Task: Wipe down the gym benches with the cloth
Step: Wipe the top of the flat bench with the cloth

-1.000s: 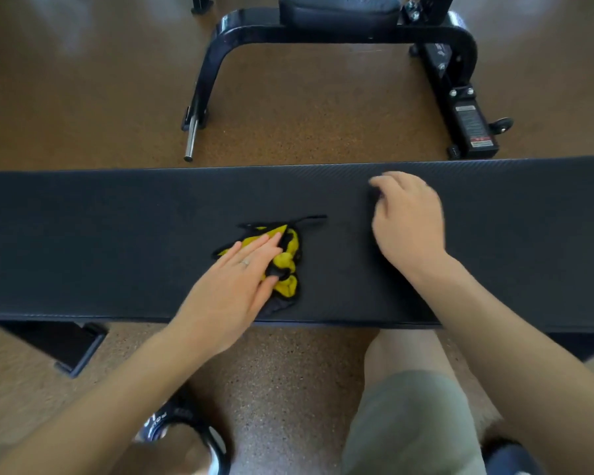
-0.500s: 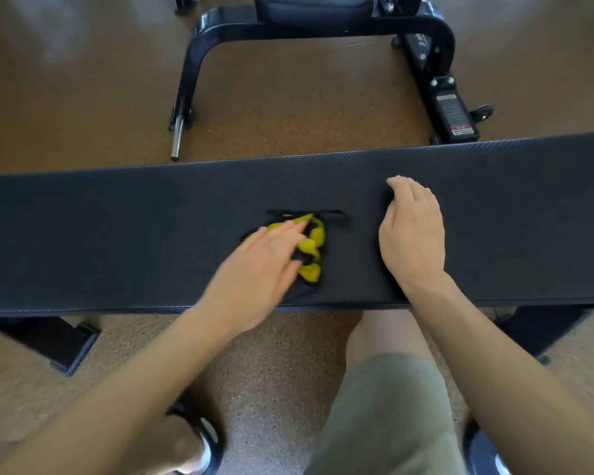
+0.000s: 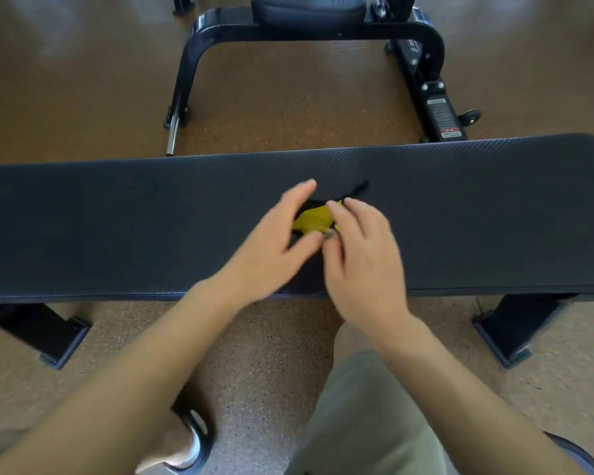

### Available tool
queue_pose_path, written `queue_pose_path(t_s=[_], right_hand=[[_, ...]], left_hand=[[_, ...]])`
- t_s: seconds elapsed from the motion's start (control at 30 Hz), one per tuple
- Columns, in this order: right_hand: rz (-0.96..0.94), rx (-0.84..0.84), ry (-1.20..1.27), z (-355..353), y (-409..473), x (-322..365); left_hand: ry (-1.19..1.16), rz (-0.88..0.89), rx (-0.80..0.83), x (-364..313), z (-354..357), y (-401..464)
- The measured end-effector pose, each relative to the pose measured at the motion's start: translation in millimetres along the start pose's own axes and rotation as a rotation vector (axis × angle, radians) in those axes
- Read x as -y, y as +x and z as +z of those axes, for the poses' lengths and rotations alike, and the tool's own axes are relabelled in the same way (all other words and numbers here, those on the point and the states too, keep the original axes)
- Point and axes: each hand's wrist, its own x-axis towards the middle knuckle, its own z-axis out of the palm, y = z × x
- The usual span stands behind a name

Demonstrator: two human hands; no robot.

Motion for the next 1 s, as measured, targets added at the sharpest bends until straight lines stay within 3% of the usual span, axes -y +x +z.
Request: queue_pose_path(t_s=[0.07, 0.13, 0.2, 0.3, 0.43, 0.57, 0.67, 0.8, 0.9, 1.0], right_hand=[[0.003, 0.123, -0.134, 21.5, -7.0, 18.0], [0.020, 0.199, -0.271, 41.3, -5.9, 27.7], [0.032, 0.221, -0.353, 52.1, -0.9, 28.6], [-0.019, 0.198, -0.355, 50.3, -1.3, 21.2], [-0.135, 0.172, -0.338, 30.2, 18.4, -23.3], [0.079, 0.115, -0.422, 6.3, 54.0, -76.7], [0.157, 0.061, -0.436, 28.3, 37.8, -38.1], [-0.081, 0.216, -0.319, 55.0, -3.2, 27.1], [-0.231, 0.258, -0.292, 37.1, 9.0, -5.4], [-0.146, 0.161, -0.379, 18.3, 44.0, -67.7]], left_hand=[[0.022, -0.073, -0.161, 6.6, -30.4, -4.7], [0.237, -0.196, -0.289, 23.7, -54.8, -15.0], [0.446, -0.302, -0.312, 44.1, -64.1, -27.7], [0.584, -0.298, -0.262, 70.0, -51.5, -44.3], [0.591, -0.283, -0.281, 79.5, -41.7, -49.4], [0.606, -0.300, -0.267, 79.7, -40.8, -49.1], [0.610, -0.305, -0.276, 78.9, -39.3, -48.3], [0.598, -0.305, -0.274, 80.3, -39.1, -48.8], [0.600, -0.316, -0.273, 79.7, -38.6, -49.6], [0.598, -0.317, -0.272, 79.7, -38.7, -48.6]])
